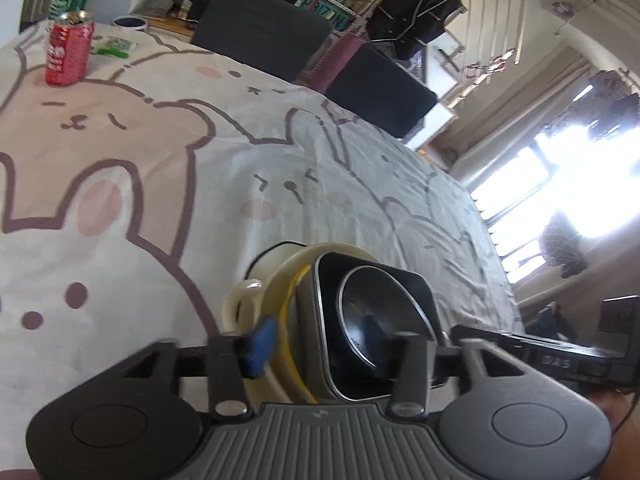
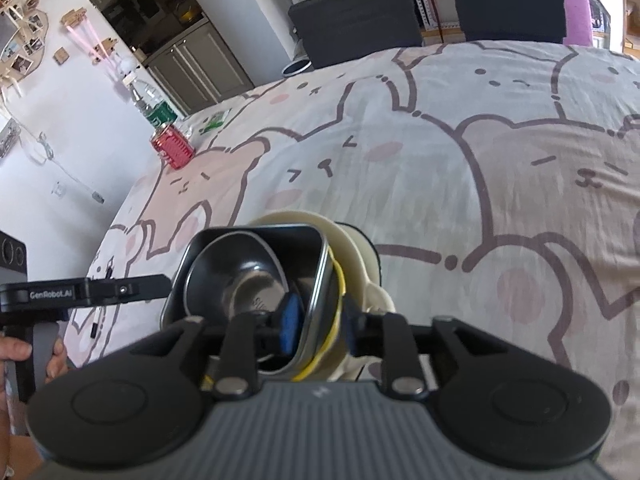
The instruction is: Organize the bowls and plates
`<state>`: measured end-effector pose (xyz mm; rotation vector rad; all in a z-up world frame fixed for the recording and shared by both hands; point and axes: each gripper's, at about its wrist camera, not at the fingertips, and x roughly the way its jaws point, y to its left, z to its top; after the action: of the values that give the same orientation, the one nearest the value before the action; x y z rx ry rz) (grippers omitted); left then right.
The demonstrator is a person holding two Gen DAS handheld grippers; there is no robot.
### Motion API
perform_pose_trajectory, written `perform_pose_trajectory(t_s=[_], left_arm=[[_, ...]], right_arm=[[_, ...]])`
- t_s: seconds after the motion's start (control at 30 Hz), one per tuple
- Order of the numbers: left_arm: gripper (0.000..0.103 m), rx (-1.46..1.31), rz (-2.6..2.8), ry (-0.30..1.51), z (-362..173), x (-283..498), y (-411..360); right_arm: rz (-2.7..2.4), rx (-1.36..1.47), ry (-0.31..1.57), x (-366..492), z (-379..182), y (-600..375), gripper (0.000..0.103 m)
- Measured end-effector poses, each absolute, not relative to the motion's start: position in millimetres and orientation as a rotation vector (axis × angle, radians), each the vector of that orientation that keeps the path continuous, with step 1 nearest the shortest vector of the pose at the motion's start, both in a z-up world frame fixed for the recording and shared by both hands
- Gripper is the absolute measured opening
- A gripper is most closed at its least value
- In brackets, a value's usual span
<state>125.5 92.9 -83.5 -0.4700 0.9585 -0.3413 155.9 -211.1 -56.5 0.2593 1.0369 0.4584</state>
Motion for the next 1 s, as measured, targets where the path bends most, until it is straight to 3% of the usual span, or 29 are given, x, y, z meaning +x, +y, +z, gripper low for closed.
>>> perform_pose_trajectory(t_s=[0.07, 0.27, 0.47, 0.57, 0.77, 1.0], left_arm=[[0.081, -0.453, -0.325, 0.950, -77, 123, 92], [0.100, -0.374, -0.308, 0.887, -46, 107, 81], [0.103, -0.367, -0.262, 0.794, -17, 82, 81], [0.103, -0.324, -0.228, 0.764, 3, 67, 77], [0.103, -0.243, -0.199, 0.640, 48, 21, 63], [0.103, -0.095, -0.116, 0.564, 55, -22, 45]], right_arm=[[0.448, 0.248, 1.014, 154, -52, -213, 0.051], [0.401, 0.201, 0.884, 139, -25, -222, 0.079], [0.335, 0.178, 0.736, 115, 12, -237, 0.097], [0.320, 0.144, 0.672, 98, 29, -240, 0.102], [0.318, 0.088, 0.562, 55, 50, -236, 0.102], [0.300, 0.081, 0.497, 11, 50, -229, 0.103]])
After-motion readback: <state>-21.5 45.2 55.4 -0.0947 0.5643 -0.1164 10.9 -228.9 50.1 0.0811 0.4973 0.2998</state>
